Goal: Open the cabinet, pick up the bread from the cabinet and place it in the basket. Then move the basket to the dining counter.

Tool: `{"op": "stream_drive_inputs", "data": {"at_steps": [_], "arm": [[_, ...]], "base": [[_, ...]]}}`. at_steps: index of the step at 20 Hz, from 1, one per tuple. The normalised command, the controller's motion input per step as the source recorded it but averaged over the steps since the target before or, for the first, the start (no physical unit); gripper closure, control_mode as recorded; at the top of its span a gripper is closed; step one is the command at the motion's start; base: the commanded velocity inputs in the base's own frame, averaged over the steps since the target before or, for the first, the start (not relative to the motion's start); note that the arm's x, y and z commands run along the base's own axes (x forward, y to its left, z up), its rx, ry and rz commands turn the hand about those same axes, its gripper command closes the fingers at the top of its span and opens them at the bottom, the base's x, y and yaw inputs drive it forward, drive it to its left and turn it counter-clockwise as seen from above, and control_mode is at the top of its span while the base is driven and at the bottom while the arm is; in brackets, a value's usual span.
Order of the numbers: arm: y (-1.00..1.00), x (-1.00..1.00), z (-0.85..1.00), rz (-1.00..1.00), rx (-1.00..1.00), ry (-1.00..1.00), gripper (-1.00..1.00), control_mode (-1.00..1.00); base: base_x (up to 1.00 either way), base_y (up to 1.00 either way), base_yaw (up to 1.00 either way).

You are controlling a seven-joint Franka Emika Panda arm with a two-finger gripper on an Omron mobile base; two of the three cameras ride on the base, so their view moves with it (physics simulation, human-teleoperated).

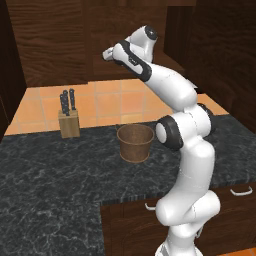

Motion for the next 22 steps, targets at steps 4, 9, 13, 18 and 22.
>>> {"op": "stream_drive_inputs", "data": {"at_steps": [4, 9, 13, 18, 22], "arm": [[0.06, 0.33, -0.04, 0.03, 0.0, 0.0, -1.0, -1.0], [0.15, 0.2, -0.05, 0.03, 0.0, -0.01, -1.0, -1.0], [0.22, 0.02, -0.06, 0.04, 0.0, -0.01, 1.0, -1.0], [0.03, -0.55, 0.0, -0.02, 0.0, -0.11, 1.0, -1.0], [0.0, -0.98, -0.05, -0.08, 0.0, -0.06, 1.0, -1.0]], "base": [[0.0, 0.0, 0.0], [0.0, 0.0, 0.0], [0.0, 0.0, 0.0], [0.0, 0.0, 0.0], [0.0, 0.0, 0.0]]}}
